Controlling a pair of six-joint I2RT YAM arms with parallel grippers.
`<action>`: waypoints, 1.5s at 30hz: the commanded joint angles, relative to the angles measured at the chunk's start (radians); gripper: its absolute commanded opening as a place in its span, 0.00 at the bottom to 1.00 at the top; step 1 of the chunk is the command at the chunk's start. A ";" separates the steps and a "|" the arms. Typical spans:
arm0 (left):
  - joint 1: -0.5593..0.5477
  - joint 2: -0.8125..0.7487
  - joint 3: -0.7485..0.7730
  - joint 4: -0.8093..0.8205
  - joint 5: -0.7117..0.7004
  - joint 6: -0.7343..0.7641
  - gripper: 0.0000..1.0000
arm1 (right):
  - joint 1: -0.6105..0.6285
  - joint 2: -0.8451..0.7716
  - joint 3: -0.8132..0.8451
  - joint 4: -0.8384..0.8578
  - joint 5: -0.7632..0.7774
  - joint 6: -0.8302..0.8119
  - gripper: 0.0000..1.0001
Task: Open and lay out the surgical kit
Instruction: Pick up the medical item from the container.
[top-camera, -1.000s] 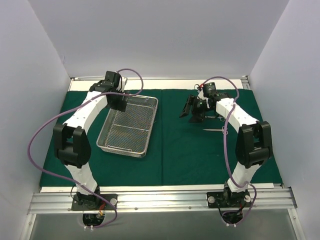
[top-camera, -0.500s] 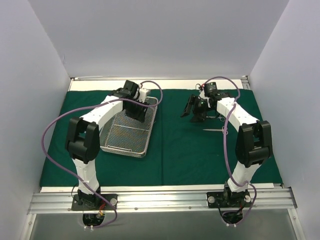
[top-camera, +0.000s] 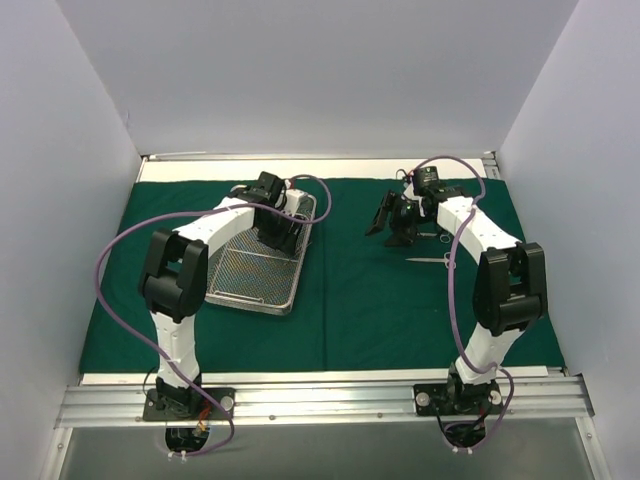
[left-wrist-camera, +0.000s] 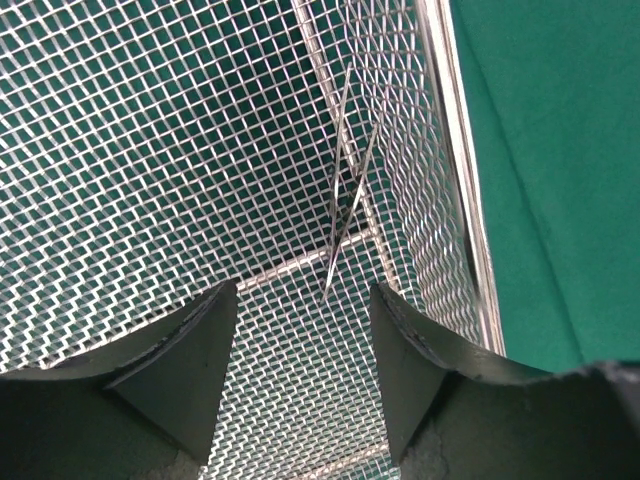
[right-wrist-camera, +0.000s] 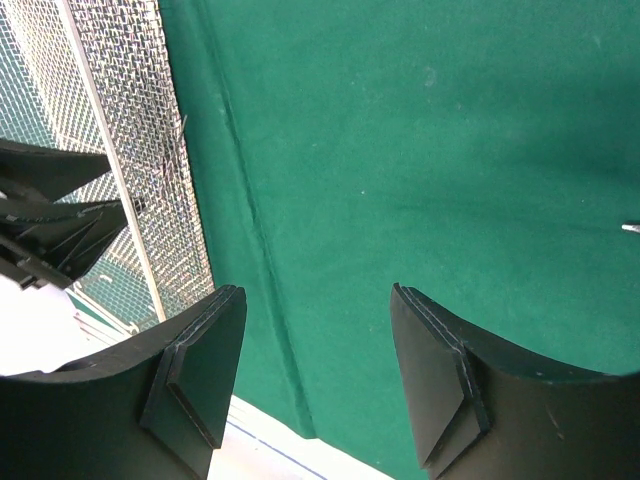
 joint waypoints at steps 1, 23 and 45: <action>-0.009 0.017 -0.013 0.053 0.021 0.003 0.63 | -0.006 -0.058 -0.011 -0.012 0.009 0.010 0.60; -0.042 0.060 -0.062 0.073 -0.086 0.002 0.45 | -0.002 -0.081 -0.034 -0.012 0.009 0.016 0.60; -0.095 0.008 -0.159 0.059 -0.260 -0.021 0.05 | 0.014 -0.107 -0.081 0.014 0.000 0.020 0.60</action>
